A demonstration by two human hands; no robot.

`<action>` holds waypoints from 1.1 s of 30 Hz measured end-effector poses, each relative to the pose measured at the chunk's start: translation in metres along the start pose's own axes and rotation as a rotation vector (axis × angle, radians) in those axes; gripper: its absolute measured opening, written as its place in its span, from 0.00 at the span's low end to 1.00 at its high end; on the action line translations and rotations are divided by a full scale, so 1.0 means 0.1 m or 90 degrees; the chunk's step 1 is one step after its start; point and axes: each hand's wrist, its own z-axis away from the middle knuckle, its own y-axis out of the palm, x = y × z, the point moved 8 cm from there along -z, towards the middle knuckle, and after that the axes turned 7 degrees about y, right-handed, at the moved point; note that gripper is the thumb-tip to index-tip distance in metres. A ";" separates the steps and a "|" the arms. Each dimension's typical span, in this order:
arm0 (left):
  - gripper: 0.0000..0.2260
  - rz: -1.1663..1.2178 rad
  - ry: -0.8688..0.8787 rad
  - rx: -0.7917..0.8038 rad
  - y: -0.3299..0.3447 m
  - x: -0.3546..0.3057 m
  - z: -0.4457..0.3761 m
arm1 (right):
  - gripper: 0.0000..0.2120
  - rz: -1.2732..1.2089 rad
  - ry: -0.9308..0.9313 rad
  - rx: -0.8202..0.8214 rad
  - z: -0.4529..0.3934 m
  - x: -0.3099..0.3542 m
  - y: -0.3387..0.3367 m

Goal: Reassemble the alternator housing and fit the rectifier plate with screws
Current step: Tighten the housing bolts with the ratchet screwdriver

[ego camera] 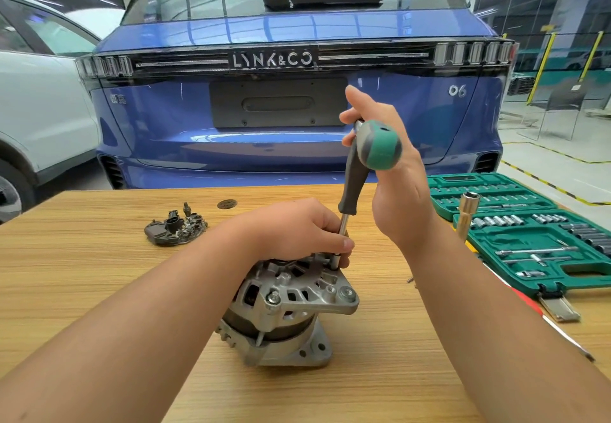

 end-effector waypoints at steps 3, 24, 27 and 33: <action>0.11 -0.001 0.000 0.000 0.00 0.01 0.00 | 0.17 0.017 -0.031 0.013 0.16 -0.07 -0.04; 0.10 -0.041 0.010 0.023 0.03 0.01 -0.03 | 0.08 -0.612 0.613 -0.087 0.13 -0.44 -0.10; 0.10 -0.036 0.006 0.016 0.03 0.02 -0.03 | 0.10 -0.711 0.655 -0.181 0.19 -0.52 -0.12; 0.11 -0.006 -0.001 0.008 0.02 0.02 -0.03 | 0.10 -0.448 0.384 -0.322 0.19 -0.41 -0.18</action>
